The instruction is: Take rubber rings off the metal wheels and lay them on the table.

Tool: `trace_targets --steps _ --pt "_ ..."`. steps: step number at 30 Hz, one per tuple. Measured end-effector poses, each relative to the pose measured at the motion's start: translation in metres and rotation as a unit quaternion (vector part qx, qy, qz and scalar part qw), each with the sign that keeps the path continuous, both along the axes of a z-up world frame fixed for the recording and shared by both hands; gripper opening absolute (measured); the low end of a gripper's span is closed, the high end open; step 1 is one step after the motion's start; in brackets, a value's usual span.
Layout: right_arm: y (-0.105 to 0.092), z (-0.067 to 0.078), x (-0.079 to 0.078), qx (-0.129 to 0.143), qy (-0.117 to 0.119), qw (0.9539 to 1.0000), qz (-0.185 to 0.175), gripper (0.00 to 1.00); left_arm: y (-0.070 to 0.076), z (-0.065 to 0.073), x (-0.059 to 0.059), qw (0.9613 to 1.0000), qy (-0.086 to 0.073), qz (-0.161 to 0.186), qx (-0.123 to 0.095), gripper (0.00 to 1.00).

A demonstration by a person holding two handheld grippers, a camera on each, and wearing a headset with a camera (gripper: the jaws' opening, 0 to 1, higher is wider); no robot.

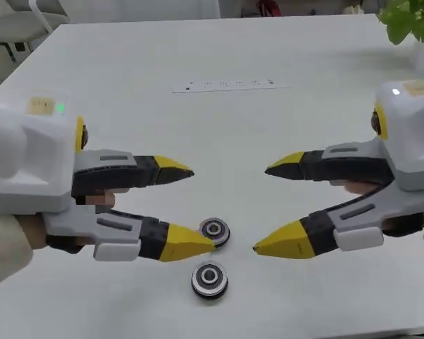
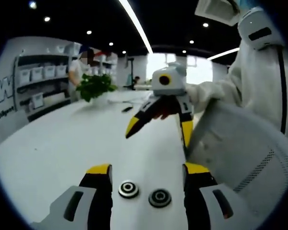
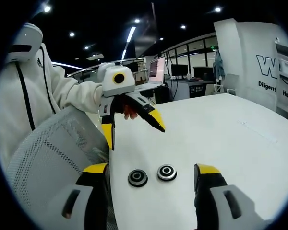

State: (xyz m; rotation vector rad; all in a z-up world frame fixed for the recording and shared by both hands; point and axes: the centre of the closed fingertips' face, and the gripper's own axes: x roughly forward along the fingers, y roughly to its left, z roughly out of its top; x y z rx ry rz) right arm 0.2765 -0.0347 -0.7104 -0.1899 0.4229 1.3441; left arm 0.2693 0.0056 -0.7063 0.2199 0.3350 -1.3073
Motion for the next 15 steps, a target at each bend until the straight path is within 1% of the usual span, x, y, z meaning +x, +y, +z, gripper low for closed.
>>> trace_targets --steps 3,6,8,12,13,15 --pt "0.001 -0.008 -0.004 0.003 0.011 0.9999 0.003 0.66 -0.002 -0.012 -0.005 0.9998 -0.003 -0.012 0.017 0.55" --pt "0.000 -0.019 -0.008 -0.007 0.012 0.9999 0.008 0.64 -0.004 -0.020 -0.009 0.9996 0.004 -0.019 0.021 0.51" --pt "0.001 -0.024 -0.011 -0.007 0.017 0.9998 0.010 0.62 -0.004 -0.026 -0.012 0.9992 0.009 -0.024 0.029 0.49" --pt "0.003 -0.032 -0.015 -0.008 0.023 0.9996 0.014 0.57 -0.004 -0.032 -0.015 0.9990 0.013 -0.030 0.031 0.40" --pt "0.003 -0.033 -0.016 -0.007 0.026 0.9995 0.014 0.56 -0.005 -0.034 -0.018 0.9987 0.016 -0.034 0.033 0.39" --pt "0.005 -0.035 -0.017 -0.006 0.030 0.9994 0.015 0.55 -0.006 -0.039 -0.021 0.9983 0.017 -0.040 0.038 0.38"
